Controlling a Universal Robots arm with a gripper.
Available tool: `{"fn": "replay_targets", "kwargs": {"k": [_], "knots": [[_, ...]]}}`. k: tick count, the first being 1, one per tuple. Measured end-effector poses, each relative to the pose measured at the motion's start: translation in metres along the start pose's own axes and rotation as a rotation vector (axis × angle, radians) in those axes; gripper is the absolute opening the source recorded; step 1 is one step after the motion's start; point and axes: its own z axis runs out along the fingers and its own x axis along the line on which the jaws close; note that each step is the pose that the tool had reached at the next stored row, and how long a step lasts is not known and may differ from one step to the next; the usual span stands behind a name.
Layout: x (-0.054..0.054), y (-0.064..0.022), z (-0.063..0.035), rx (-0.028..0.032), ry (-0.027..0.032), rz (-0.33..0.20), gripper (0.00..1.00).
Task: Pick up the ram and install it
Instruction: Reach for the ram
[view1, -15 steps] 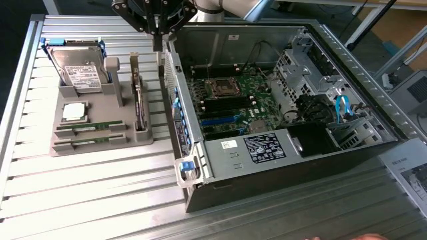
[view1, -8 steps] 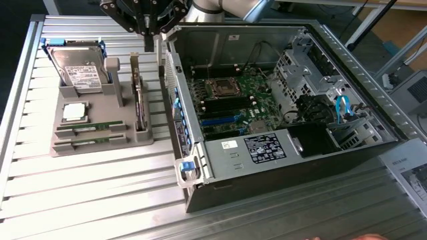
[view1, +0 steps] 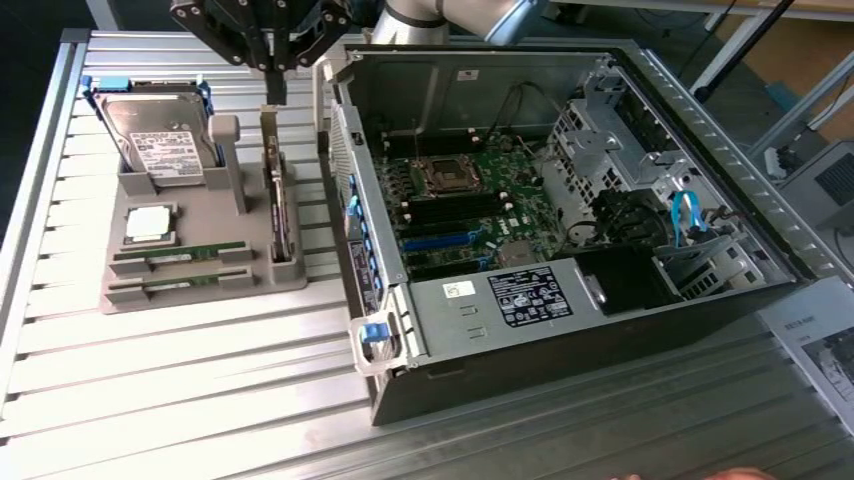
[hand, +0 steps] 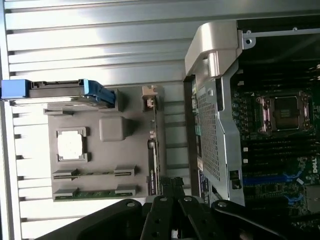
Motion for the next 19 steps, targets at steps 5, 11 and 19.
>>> {"fn": "replay_targets", "kwargs": {"k": [5,11,19], "knots": [[0.012,-0.0010,-0.0003,0.0000,0.0000,0.000,0.10],[0.027,-0.0021,-0.0007,0.0000,0.0000,0.000,0.10],[0.048,-0.0037,-0.0013,0.0000,0.0001,0.000,0.10]]}}
